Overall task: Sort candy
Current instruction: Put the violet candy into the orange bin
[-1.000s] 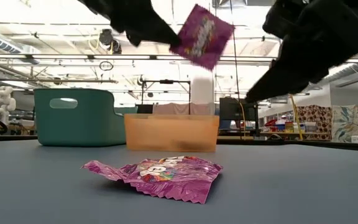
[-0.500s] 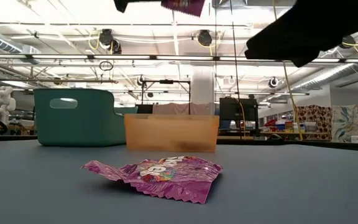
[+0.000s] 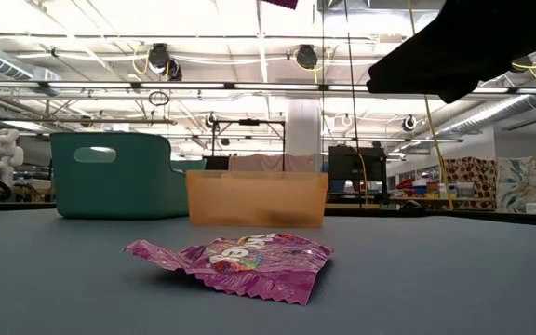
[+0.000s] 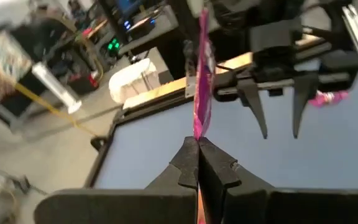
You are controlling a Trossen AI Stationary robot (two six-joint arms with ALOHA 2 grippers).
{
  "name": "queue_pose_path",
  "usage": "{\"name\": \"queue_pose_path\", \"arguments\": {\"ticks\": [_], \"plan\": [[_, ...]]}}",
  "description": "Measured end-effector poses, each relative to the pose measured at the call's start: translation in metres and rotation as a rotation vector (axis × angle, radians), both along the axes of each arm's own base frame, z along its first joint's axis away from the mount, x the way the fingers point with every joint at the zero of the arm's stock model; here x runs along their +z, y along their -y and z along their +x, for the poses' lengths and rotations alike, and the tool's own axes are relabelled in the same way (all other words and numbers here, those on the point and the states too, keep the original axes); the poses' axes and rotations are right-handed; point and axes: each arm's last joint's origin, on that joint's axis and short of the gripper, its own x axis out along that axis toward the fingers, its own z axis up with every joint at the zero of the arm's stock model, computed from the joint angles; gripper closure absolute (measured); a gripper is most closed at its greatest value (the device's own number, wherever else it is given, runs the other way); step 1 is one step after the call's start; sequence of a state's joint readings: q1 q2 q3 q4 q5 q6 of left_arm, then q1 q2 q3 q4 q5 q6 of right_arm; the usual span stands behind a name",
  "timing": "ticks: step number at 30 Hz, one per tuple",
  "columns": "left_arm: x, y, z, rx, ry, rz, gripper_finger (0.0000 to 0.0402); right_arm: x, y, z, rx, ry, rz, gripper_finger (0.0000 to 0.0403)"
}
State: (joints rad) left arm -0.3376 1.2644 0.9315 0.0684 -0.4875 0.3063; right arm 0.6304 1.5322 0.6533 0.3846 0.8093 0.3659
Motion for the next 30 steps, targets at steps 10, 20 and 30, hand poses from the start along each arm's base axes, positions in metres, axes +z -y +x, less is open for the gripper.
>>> {"name": "queue_pose_path", "arguments": {"ticks": [10, 20, 30], "plan": [[0.000, 0.020, -0.007, -0.167, -0.046, 0.350, 0.0401, 0.000, 0.000, 0.000, 0.001, -0.002, -0.004, 0.0248], [0.000, 0.024, -0.009, -0.176, -0.060, 0.453, 0.0401, -0.002, 0.000, -0.001, -0.002, -0.013, 0.003, 0.0248], [0.001, 0.022, -0.009, -0.057, -0.032, 0.290, 0.0401, -0.002, 0.001, -0.001, -0.002, -0.017, 0.001, 0.0248]]}}
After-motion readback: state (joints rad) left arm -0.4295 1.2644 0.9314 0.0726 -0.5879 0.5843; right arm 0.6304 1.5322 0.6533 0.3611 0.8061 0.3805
